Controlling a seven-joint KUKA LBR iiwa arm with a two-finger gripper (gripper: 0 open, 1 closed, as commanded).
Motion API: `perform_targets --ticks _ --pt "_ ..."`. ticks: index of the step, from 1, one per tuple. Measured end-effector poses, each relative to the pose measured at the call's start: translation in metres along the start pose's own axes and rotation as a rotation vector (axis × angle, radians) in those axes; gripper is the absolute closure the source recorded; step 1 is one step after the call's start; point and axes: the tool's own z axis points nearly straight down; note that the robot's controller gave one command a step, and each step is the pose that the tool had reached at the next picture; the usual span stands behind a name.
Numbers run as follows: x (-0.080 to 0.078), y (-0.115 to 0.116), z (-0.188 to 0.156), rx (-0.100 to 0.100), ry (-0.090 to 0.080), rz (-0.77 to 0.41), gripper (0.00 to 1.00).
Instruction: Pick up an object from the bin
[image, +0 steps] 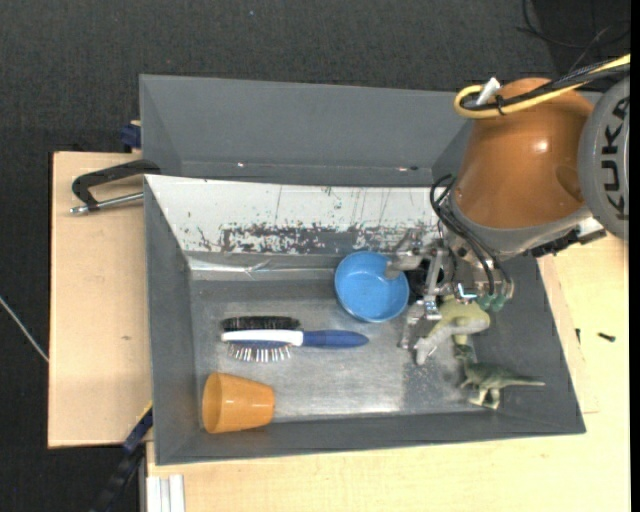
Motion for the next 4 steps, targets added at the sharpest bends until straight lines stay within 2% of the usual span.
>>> perform_targets --ticks 1,2,3,4 --pt "-0.003 -0.005 0.1 -0.001 0.0 0.034 0.0" --pt "-0.043 0.047 0.162 0.002 -0.017 -0.262 0.0" --pt "-0.045 0.047 0.159 0.001 -0.025 -0.26 1.0" --pt "-0.029 0.082 0.019 0.0 -0.02 -0.259 1.0"
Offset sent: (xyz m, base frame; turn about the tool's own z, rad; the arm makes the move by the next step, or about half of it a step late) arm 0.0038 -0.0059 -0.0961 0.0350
